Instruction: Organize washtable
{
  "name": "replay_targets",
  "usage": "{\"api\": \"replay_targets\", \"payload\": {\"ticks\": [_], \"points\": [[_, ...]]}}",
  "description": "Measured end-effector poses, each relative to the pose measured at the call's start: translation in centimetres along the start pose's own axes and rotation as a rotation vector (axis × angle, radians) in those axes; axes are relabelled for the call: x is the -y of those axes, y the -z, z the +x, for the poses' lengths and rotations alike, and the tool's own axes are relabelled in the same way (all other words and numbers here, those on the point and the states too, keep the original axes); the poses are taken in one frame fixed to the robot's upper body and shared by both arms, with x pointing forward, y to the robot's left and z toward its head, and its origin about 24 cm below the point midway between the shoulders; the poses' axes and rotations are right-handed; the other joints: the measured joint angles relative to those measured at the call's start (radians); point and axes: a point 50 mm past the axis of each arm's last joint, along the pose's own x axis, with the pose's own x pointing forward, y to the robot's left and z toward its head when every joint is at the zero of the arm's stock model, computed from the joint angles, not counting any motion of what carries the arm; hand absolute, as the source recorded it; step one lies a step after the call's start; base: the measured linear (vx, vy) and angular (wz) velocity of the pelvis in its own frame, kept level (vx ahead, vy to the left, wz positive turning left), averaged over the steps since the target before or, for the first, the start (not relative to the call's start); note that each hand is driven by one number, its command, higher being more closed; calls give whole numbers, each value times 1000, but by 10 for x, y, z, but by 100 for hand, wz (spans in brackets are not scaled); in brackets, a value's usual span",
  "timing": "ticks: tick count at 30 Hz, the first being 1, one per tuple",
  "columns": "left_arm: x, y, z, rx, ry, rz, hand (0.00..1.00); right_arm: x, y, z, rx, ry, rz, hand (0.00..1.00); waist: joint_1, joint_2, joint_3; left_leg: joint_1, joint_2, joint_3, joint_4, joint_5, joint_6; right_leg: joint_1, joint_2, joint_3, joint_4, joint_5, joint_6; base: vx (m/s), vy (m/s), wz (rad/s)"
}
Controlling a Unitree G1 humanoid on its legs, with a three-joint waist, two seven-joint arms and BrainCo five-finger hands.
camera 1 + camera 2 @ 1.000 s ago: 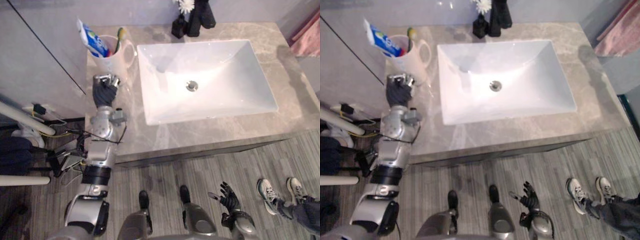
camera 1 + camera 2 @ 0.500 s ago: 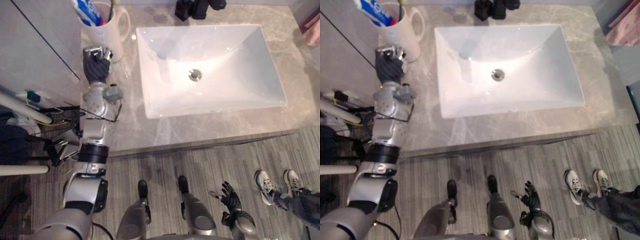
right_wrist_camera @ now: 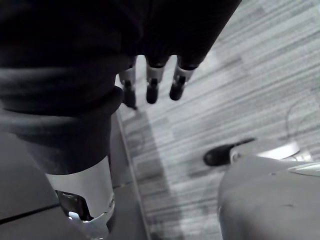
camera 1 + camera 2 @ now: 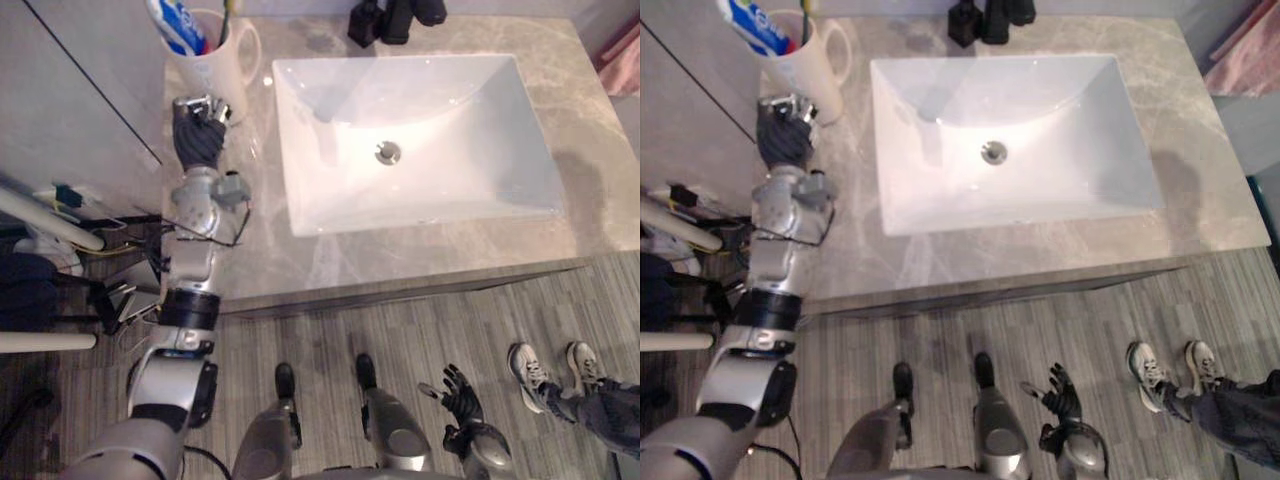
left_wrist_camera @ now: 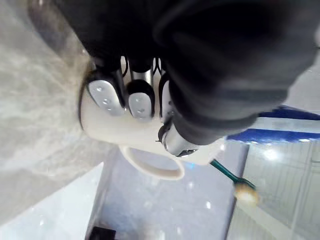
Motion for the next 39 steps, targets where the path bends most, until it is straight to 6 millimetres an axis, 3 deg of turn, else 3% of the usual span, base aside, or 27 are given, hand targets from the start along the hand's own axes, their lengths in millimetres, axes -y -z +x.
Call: {"api": "replay_targets", "payload": {"ticks": [4,9,11,13,17,18,20,23,26,29,33,39], "points": [[2,-17,-27,76,56,-28,100,3,8,-5,-22,7,0,0,10,12,-6,22,0,-20,-11,0,-1,24,1,-18,4,-8,-9,15,-10,14],[-9,-24,-66,92,70,-45,100,9,23,-17,-65,11,0,0,46,53,-36,50,1,-40,-16,0,-1,57,-1,-46,19,-25,-10,24,-17,16],[-20,-31,-82,109,45,-40,100,12,27,-22,-75,9,-2,0,61,61,-67,68,-1,-45,-32,3,-4,59,-4,-65,41,-47,-12,24,-44,14],[-44,-39,-107,124,-44,-6,100,14,30,-27,-80,2,-9,0,64,70,-106,97,-1,-57,-44,3,-5,84,-6,-82,56,-71,-13,32,-53,20],[-77,-33,-144,41,-189,65,100,18,39,-34,-107,12,-10,0,86,82,-169,123,3,-66,-67,2,-7,114,-12,-116,69,-101,-15,3,-54,23],[-90,-30,-161,-11,-251,93,0,18,39,-34,-107,10,-9,0,90,84,-190,127,2,-78,-71,0,-9,123,-15,-130,71,-107,-13,-17,-38,20],[-100,-23,-178,-78,-314,114,0,17,39,-34,-108,8,-10,0,105,84,-205,140,3,-79,-78,-1,-9,134,-16,-133,72,-111,-12,3,-23,11],[-119,6,-213,-258,-444,129,0,16,39,-34,-110,1,-13,0,117,77,-231,157,1,-86,-77,-4,-8,161,-28,-154,75,-121,-9,5,-7,18],[-129,52,-262,-543,-549,110,0,10,41,-33,-118,-23,-23,0,125,64,-262,160,0,-88,-70,2,-7,168,-32,-158,77,-125,-7,5,0,3],[-122,84,-295,-764,-536,83,0,6,44,-34,-128,-35,-20,0,137,49,-274,173,-3,-96,-68,2,-7,186,-35,-170,77,-130,-4,-14,-12,8],[-111,108,-333,-972,-504,73,0,5,45,-34,-131,-32,-15,0,138,45,-296,174,-12,-112,-64,2,-7,190,-45,-188,89,-143,5,-14,-7,14],[-105,126,-395,-1270,-516,77,0,2,52,-34,-162,-30,-7,0,138,46,-300,181,-21,-123,-70,1,-8,198,-56,-206,89,-148,11,-10,6,8]]}}
